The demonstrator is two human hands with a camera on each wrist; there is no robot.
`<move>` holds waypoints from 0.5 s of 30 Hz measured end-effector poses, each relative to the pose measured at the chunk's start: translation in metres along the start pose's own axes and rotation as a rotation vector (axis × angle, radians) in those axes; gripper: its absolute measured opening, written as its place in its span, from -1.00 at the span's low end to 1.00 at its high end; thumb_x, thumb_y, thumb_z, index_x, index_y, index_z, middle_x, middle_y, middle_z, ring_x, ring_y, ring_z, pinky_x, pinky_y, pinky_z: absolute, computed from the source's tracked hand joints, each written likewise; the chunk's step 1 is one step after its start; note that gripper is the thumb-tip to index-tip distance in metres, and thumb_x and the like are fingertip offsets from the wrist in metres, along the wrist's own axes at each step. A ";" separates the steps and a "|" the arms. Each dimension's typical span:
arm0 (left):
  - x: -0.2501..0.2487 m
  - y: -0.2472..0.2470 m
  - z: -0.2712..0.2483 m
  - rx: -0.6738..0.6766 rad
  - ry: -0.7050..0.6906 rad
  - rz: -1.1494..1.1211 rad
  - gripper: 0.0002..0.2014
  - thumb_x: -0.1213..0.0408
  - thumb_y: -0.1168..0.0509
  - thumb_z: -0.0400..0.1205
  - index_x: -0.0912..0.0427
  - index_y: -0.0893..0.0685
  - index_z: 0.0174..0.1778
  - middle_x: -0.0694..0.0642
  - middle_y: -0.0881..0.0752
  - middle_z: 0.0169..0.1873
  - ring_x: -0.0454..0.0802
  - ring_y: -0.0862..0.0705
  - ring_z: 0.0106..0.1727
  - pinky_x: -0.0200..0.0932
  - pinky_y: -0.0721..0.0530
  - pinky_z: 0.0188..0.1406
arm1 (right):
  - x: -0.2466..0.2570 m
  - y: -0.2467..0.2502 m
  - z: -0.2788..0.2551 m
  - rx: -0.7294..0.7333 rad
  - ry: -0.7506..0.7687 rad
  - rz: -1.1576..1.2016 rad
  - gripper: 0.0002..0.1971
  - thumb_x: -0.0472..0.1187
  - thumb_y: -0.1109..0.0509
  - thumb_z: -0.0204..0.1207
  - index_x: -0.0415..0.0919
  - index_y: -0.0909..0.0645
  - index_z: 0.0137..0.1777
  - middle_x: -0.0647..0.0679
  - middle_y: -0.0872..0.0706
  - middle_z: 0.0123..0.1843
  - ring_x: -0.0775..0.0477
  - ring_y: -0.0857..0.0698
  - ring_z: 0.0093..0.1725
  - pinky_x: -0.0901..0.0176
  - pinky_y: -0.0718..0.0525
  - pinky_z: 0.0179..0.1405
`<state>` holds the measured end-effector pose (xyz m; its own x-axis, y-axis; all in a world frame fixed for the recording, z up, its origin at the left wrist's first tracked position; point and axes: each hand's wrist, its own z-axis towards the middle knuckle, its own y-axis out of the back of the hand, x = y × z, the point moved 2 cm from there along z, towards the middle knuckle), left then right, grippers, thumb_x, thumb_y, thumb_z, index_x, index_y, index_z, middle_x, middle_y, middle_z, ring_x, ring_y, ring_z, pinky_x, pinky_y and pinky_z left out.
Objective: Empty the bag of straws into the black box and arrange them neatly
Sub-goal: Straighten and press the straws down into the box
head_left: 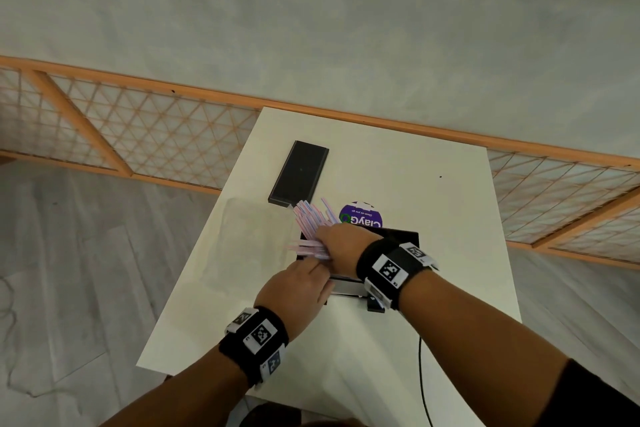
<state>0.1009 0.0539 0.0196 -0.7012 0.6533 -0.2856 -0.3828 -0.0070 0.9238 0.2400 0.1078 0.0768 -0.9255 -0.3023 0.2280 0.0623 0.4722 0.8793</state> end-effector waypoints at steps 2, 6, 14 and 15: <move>0.001 0.004 0.000 -0.021 0.015 -0.020 -0.73 0.02 -0.23 0.66 0.08 -0.71 -0.21 0.03 -0.71 -0.23 0.04 -0.70 -0.26 -0.06 -0.71 -0.42 | -0.005 -0.001 -0.003 -0.040 0.007 0.074 -0.74 0.03 -0.42 0.56 -0.11 -0.48 0.01 -0.09 -0.65 -0.09 -0.15 -0.64 -0.11 0.09 -0.56 -0.13; 0.006 0.016 -0.001 -0.086 0.056 -0.056 -0.79 0.02 -0.39 0.64 0.06 -0.66 -0.22 -0.02 -0.63 -0.24 0.03 -0.63 -0.26 -0.08 -0.65 -0.41 | -0.027 0.006 -0.020 -0.139 -0.064 0.224 -0.58 0.10 -0.59 0.38 -0.01 -0.52 0.11 0.00 -0.61 0.06 -0.06 -0.62 0.01 0.10 -0.62 0.00; 0.019 0.035 0.002 -0.096 0.314 -0.138 -0.35 -0.17 -0.48 0.50 0.15 -0.54 0.37 0.15 -0.52 0.40 0.11 -0.54 0.34 -0.03 -0.66 0.28 | -0.063 0.001 -0.051 -0.148 -0.149 0.286 -0.48 0.13 -0.58 0.38 0.02 -0.57 0.29 0.03 -0.58 0.22 -0.03 -0.59 0.17 0.14 -0.56 0.14; 0.021 0.034 0.003 -0.088 0.385 -0.182 -0.27 -0.19 -0.47 0.51 0.17 -0.48 0.48 0.16 -0.44 0.52 0.12 -0.47 0.47 -0.01 -0.60 0.39 | -0.064 -0.001 -0.052 -0.147 -0.153 0.272 -0.46 0.15 -0.56 0.41 0.01 -0.57 0.36 0.01 -0.59 0.28 -0.04 -0.59 0.22 0.12 -0.57 0.22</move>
<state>0.0750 0.0700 0.0457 -0.7846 0.3199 -0.5312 -0.5588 0.0066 0.8293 0.3183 0.0832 0.0828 -0.9122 -0.0492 0.4069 0.3573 0.3908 0.8483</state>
